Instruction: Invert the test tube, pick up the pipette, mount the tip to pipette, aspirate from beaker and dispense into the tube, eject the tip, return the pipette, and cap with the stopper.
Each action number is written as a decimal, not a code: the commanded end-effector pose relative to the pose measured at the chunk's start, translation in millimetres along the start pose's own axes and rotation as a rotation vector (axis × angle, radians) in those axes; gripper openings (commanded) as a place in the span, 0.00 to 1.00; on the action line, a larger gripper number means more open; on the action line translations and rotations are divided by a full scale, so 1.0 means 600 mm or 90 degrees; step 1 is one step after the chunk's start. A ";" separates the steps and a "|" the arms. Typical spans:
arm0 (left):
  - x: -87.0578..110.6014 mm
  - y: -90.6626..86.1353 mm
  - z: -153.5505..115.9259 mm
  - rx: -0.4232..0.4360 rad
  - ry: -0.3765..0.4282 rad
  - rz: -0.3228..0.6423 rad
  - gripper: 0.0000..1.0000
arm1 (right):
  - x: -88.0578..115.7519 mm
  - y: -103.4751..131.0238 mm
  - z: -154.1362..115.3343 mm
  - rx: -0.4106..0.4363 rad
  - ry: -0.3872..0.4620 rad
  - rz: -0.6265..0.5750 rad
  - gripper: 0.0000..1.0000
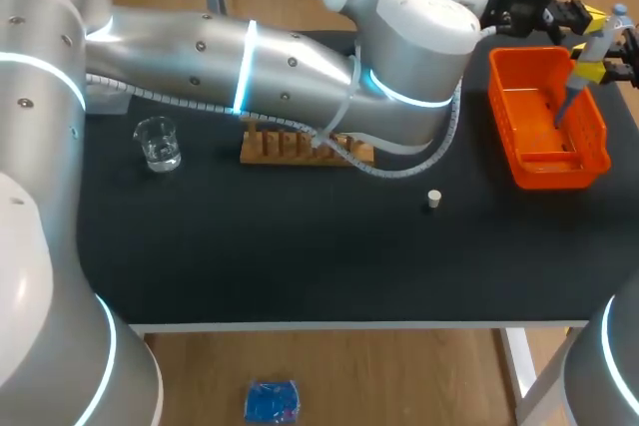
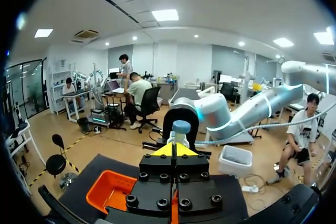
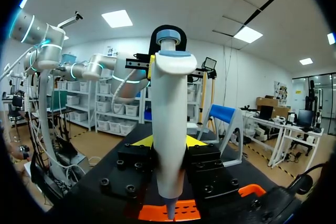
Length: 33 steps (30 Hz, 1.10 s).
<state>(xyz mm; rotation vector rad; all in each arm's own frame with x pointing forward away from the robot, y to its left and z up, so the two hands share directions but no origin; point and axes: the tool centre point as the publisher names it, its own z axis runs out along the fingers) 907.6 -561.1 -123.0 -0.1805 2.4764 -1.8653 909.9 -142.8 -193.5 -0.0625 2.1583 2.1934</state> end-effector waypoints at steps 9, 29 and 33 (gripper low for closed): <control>0.006 -0.010 -0.009 0.082 -0.020 0.033 0.00 | -0.004 0.021 0.004 0.002 0.002 -0.001 0.00; -0.015 -0.059 -0.102 0.022 0.055 0.050 1.00 | -0.004 0.021 0.004 0.002 0.002 -0.001 0.00; -0.013 -0.042 -0.129 -0.002 0.090 0.030 1.00 | -0.004 0.021 0.004 0.002 0.002 -0.001 0.00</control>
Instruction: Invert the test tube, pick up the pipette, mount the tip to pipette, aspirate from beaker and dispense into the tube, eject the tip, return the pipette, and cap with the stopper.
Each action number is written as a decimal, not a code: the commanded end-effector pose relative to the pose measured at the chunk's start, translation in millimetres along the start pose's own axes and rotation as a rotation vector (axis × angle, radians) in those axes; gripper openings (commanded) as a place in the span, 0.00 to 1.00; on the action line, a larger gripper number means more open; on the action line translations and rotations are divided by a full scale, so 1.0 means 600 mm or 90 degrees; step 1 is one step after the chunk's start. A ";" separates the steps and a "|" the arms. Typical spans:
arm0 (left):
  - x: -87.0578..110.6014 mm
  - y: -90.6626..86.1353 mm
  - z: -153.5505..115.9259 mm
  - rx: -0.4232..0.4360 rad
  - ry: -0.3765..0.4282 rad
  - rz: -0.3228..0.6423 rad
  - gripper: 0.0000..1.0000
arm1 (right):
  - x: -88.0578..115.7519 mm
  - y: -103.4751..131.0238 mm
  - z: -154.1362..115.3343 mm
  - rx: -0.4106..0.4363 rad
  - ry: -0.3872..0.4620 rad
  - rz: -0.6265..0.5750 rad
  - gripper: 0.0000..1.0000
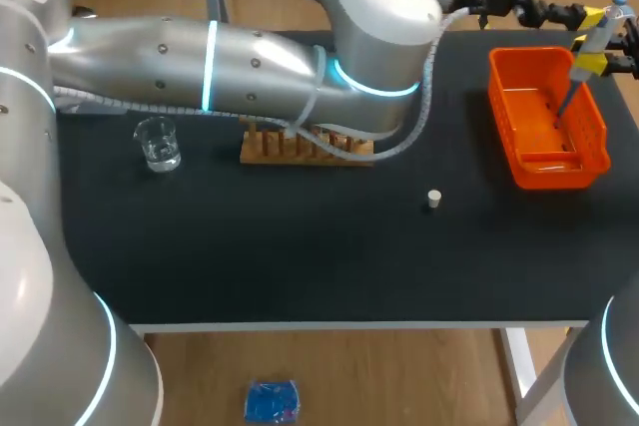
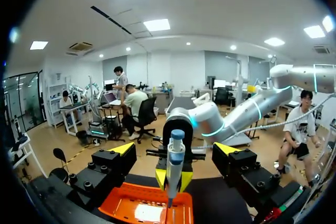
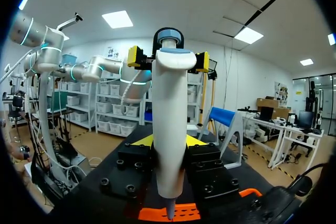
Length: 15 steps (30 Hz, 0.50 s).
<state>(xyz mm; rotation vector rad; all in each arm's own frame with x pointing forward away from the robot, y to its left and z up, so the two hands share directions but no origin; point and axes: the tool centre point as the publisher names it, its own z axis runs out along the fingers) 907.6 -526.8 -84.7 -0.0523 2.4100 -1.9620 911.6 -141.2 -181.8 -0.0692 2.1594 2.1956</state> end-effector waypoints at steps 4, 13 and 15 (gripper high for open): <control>0.006 0.012 -0.079 -0.061 0.061 -0.027 1.00 | 0.000 0.002 0.001 0.002 -0.001 0.000 0.00; 0.067 0.054 -0.114 -0.056 0.012 -0.066 1.00 | 0.000 0.002 0.001 0.002 -0.001 0.000 0.00; 0.084 0.065 -0.121 -0.051 -0.001 -0.072 1.00 | 0.000 0.002 0.001 0.002 -0.001 0.000 0.00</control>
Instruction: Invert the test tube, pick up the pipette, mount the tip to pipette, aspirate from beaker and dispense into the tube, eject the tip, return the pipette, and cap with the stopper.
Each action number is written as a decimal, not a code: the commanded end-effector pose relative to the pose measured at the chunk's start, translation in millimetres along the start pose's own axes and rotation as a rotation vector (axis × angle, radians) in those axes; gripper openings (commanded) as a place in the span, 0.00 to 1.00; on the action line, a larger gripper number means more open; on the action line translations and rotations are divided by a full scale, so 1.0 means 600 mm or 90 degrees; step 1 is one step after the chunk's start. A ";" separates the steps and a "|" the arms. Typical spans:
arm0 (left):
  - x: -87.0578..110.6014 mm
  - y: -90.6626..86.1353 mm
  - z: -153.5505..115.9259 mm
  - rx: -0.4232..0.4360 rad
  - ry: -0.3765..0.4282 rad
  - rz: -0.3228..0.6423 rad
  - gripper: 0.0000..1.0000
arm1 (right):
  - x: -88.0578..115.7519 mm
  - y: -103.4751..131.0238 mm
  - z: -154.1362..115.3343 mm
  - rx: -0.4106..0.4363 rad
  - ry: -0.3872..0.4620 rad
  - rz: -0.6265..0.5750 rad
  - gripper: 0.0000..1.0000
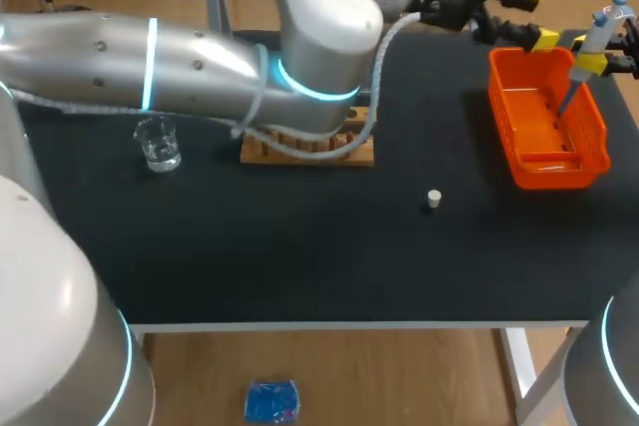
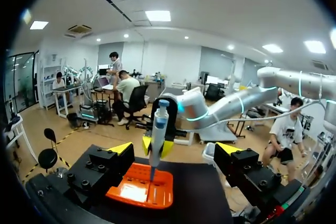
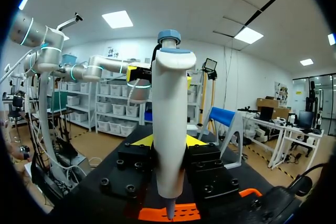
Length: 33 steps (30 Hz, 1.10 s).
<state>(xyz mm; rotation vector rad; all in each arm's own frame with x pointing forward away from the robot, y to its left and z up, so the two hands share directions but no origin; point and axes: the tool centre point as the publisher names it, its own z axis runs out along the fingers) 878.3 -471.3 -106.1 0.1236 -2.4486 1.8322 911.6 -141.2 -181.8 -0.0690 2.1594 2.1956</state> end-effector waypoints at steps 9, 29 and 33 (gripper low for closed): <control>0.089 0.074 -0.053 0.037 -0.074 -0.011 1.00 | 0.000 0.002 0.001 0.002 -0.001 0.000 0.00; 0.144 0.178 -0.106 0.150 -0.080 -0.011 1.00 | 0.000 0.002 0.001 0.002 -0.001 0.000 0.00; 0.156 0.185 -0.118 0.153 -0.087 -0.038 1.00 | 0.000 0.002 0.001 0.002 -0.001 0.000 0.00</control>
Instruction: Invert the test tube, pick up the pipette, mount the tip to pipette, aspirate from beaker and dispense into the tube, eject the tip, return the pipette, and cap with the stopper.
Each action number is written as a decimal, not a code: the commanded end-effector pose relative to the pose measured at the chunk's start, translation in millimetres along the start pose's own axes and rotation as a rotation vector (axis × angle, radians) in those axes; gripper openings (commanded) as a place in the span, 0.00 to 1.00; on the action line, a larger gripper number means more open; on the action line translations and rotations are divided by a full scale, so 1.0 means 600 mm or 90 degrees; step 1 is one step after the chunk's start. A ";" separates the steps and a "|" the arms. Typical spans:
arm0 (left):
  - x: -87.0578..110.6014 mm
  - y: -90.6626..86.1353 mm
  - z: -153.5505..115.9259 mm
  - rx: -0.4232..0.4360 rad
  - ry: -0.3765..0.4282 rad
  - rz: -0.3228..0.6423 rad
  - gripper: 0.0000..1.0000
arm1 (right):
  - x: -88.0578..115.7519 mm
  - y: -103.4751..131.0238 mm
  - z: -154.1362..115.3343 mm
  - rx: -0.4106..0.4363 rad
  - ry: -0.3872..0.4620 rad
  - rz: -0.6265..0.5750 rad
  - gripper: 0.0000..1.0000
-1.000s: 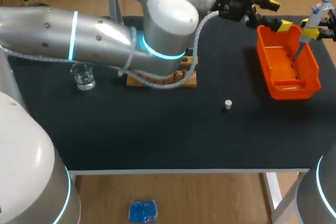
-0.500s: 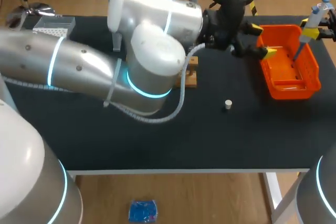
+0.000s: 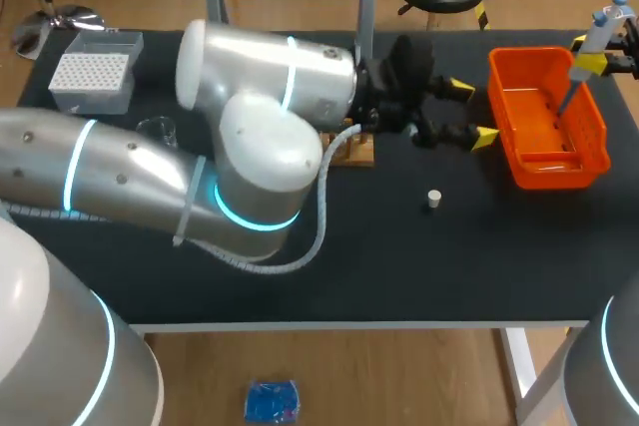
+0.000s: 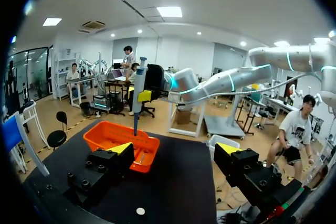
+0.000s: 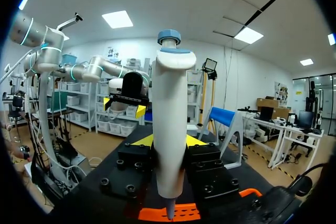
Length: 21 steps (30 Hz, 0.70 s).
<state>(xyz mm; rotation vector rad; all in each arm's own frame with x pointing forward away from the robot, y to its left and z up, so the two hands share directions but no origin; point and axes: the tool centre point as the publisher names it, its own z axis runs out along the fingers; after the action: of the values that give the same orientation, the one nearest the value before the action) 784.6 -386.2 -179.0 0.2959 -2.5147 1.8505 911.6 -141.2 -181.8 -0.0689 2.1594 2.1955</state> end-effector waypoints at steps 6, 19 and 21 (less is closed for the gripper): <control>0.013 0.013 -0.021 0.157 -0.004 -0.022 1.00 | 0.000 0.002 0.001 0.002 -0.001 0.000 0.00; 0.013 0.013 -0.021 0.157 -0.004 -0.022 1.00 | 0.000 0.002 0.001 0.002 -0.001 0.000 0.00; 0.009 0.010 -0.041 0.156 -0.014 0.000 1.00 | 0.000 0.002 0.001 0.002 -0.001 0.000 0.00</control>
<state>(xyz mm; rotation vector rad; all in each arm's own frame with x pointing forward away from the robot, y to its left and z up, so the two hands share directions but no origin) 776.1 -371.6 -176.1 0.3266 -2.4216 1.9925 911.6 -141.1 -181.7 -0.0690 2.1595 2.1955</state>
